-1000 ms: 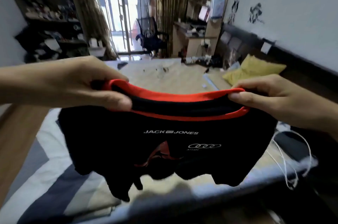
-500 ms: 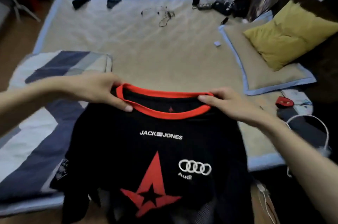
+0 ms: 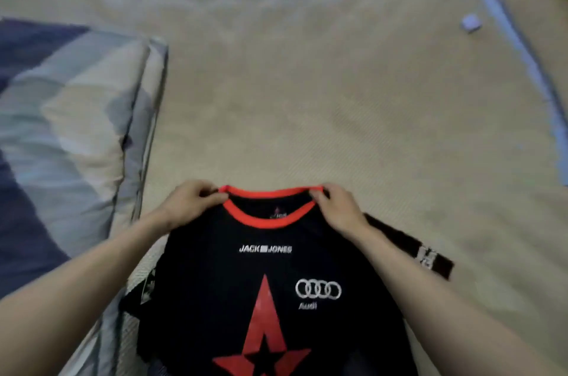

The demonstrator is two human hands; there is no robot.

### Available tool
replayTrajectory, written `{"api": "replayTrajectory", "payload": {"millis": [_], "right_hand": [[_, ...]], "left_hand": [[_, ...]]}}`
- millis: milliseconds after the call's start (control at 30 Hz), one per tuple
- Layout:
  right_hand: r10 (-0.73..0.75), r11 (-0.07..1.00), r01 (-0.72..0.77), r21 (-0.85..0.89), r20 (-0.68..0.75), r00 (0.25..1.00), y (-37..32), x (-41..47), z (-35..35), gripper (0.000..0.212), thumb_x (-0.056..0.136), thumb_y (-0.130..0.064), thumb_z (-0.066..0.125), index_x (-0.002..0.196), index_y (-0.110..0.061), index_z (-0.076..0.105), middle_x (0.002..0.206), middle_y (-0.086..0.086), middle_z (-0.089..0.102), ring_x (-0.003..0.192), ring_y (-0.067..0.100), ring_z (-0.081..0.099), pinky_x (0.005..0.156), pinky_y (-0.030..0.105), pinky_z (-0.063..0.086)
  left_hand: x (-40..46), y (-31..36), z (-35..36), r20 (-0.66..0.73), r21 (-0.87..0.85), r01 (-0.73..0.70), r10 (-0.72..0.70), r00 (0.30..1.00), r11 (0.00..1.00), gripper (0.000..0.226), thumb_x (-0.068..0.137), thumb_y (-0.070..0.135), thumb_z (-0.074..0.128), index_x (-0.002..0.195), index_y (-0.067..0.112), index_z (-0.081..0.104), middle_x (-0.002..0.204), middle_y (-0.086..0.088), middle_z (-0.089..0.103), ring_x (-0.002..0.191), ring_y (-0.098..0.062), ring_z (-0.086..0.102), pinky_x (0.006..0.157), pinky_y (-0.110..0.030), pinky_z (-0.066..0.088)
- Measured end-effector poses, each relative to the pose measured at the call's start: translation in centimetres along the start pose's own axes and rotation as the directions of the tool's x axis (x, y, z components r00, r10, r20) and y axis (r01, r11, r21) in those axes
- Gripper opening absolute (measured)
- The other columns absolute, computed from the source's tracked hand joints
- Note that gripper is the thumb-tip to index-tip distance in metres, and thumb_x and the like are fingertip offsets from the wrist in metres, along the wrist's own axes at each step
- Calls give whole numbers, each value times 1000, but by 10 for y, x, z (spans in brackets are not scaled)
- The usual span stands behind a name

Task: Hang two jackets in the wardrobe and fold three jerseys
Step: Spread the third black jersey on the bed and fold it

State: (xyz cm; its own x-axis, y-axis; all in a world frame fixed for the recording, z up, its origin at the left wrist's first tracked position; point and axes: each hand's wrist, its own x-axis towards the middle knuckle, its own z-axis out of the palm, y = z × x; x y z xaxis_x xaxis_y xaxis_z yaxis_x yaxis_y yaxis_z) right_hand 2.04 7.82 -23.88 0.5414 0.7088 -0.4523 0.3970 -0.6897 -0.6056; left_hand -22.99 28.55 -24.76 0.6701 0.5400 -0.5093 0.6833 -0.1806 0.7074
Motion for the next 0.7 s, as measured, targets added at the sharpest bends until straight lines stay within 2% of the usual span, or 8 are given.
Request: {"api": "replayTrajectory", "payload": {"millis": [133, 200, 300, 400, 467, 533, 633, 700], "right_hand": [[-58, 990, 39, -138, -136, 989, 6, 63, 11, 36, 101, -45, 52, 94, -15, 71, 97, 13, 74, 93, 32, 67, 69, 35, 38], [-83, 988, 62, -140, -148, 986, 0, 93, 5, 33, 103, -43, 48, 87, -19, 64, 95, 12, 71, 90, 31, 63, 70, 34, 33], [-92, 993, 79, -92, -149, 985, -14, 137, -4, 36, 107, -37, 41, 81, -17, 54, 87, 6, 65, 87, 26, 59, 71, 34, 33], [-68, 998, 67, -15, -140, 988, -26, 175, -14, 46, 107, -36, 43, 67, -13, 49, 66, -2, 51, 69, 19, 51, 66, 33, 29], [-31, 996, 42, 83, -131, 991, -29, 192, -19, 60, 99, -53, 51, 63, -5, 53, 61, 1, 48, 59, 13, 46, 62, 33, 31], [15, 982, 9, 188, -125, 992, -29, 201, -22, 80, 83, -70, 58, 72, 9, 60, 65, 8, 51, 60, 18, 47, 59, 32, 35], [79, 963, -47, 266, -110, 991, -32, 204, -25, 65, 79, -69, 69, 65, -5, 62, 62, 10, 56, 53, 18, 49, 52, 31, 36], [84, 963, -54, 262, -104, 991, -33, 205, -28, 58, 82, -63, 72, 56, -15, 55, 50, 2, 54, 44, 10, 47, 45, 26, 33]], "left_hand": [[45, -21, -13, -73, -140, -40, 30, 997, 989, 60, 77, 62, 69, 69, 4, 56, 64, -1, 48, 62, -12, 43, 58, -32, 31], [70, -20, -24, -100, -210, -49, 28, 995, 976, 52, 84, 52, 73, 78, 2, 63, 68, -3, 55, 64, -12, 50, 60, -30, 37], [108, -9, -42, -180, -322, -58, -1, 984, 945, 34, 90, 43, 72, 80, 11, 66, 73, 0, 65, 65, -9, 58, 62, -25, 47], [141, 3, -53, -264, -418, -111, -4, 964, 902, 24, 90, 41, 71, 80, 20, 64, 78, -1, 65, 65, -9, 58, 61, -25, 46], [153, 5, -54, -321, -413, -128, -13, 947, 902, 26, 87, 44, 73, 77, 22, 63, 77, -5, 62, 64, -10, 54, 58, -24, 43], [158, 3, -52, -351, -383, -133, -11, 936, 914, 27, 88, 42, 73, 74, 22, 63, 70, 0, 58, 59, -5, 49, 53, -19, 39], [161, 2, -51, -352, -380, -136, -7, 936, 915, 28, 87, 44, 74, 75, 22, 63, 70, 0, 55, 61, -7, 45, 53, -21, 34], [163, 1, -52, -351, -397, -138, -11, 936, 908, 30, 84, 48, 76, 77, 21, 64, 75, -7, 54, 67, -15, 45, 56, -25, 34]]}}
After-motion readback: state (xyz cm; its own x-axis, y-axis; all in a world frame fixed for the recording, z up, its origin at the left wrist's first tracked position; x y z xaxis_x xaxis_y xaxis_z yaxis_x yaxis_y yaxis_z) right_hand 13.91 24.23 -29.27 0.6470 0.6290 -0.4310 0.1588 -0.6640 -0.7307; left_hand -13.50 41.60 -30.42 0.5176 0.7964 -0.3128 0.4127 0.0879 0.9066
